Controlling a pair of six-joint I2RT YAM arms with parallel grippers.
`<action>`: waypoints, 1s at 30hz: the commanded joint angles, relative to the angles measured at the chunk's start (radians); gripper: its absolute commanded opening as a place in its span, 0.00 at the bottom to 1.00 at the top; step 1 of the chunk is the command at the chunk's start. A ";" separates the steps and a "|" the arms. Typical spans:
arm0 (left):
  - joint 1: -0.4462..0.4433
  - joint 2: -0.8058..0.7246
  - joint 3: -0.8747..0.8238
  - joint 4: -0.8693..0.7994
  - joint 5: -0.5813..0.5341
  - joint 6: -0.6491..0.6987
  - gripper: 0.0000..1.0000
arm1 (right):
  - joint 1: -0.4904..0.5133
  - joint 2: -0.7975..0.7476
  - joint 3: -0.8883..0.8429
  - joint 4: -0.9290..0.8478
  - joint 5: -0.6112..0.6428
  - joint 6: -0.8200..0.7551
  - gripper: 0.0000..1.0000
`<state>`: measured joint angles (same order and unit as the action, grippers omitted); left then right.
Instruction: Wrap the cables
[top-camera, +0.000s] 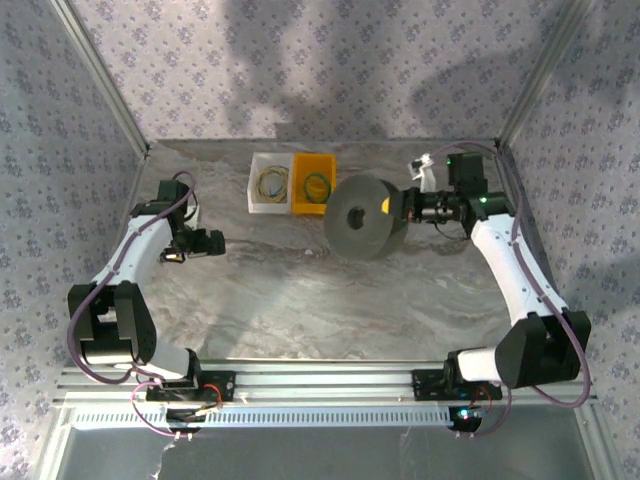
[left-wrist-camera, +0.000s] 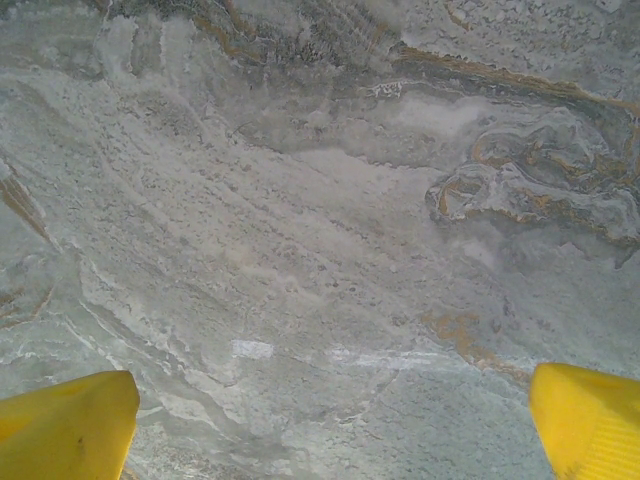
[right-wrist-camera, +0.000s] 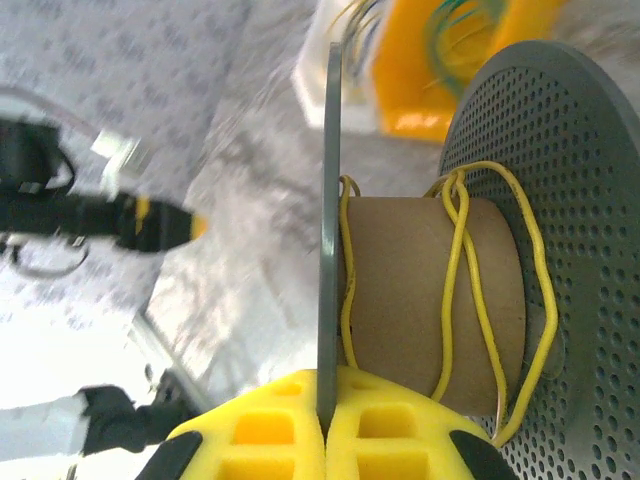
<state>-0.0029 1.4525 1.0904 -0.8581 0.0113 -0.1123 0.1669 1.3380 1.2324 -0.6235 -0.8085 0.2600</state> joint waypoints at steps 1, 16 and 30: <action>-0.006 -0.031 0.004 -0.022 0.010 0.020 1.00 | 0.072 0.033 -0.016 -0.043 -0.114 -0.049 0.00; -0.007 -0.055 -0.009 -0.032 -0.010 0.029 1.00 | 0.175 0.576 0.181 -0.212 -0.173 -0.432 0.00; -0.003 -0.063 -0.009 -0.042 -0.015 0.033 1.00 | 0.252 0.744 0.082 0.016 0.120 -0.285 0.01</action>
<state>-0.0029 1.4113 1.0893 -0.8692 0.0071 -0.0937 0.4057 2.0499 1.3651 -0.6716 -0.9829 -0.0509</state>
